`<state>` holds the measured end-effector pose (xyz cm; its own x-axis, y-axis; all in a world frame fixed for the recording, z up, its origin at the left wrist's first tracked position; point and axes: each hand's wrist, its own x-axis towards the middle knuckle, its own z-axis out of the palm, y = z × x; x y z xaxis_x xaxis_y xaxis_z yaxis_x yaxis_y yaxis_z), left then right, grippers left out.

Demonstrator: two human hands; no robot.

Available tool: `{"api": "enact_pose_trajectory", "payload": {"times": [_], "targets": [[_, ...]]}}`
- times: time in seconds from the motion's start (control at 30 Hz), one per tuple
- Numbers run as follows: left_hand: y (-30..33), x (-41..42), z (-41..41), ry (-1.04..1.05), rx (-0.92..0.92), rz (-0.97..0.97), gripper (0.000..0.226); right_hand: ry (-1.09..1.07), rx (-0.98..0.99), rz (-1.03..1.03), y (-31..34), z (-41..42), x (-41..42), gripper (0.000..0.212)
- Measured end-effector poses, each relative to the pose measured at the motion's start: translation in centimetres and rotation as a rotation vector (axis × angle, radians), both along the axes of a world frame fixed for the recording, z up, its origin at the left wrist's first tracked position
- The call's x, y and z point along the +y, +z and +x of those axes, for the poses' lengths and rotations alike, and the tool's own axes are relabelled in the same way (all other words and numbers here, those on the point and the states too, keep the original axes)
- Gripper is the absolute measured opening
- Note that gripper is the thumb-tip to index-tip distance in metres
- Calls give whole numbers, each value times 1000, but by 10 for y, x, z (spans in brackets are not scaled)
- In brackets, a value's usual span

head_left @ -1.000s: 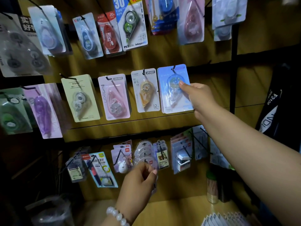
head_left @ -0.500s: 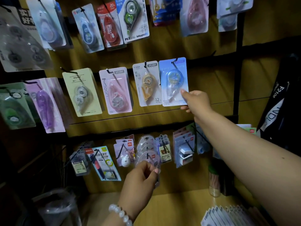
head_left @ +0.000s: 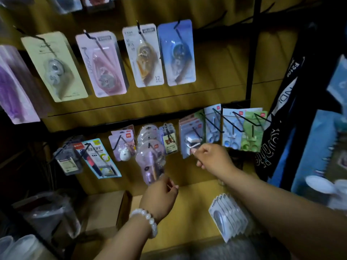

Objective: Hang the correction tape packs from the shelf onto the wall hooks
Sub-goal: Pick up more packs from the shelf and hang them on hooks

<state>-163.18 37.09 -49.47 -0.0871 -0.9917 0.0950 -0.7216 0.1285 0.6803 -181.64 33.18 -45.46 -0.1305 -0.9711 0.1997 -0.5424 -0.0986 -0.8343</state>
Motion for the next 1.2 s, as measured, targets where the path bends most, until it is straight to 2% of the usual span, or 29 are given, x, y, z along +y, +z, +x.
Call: {"api": "enact_pose_trajectory", "payload": {"times": [0.27,0.5,0.63,0.73,0.93,1.03,1.2], "targets": [[-70,-21,-20,-65,-239,166,26,-105,152,286,-115,-65,-17,46],[-120,-40,-33,-90,-257,300,26,-170,251,571,-177,-100,-24,37],[-146,-50,-39,-95,-244,368,23,-149,317,679,-210,-106,-31,55],[-163,-53,-44,-98,-240,403,22,-124,375,730,-235,-106,-34,61],[-191,-57,-49,-119,-249,460,16,-187,492,733,-262,-97,-34,58],[-199,-61,-52,-121,-269,488,21,-165,632,714,-276,-85,-35,52],[-210,-64,-53,-126,-270,538,22,-157,741,699,-288,-77,-41,42]]}}
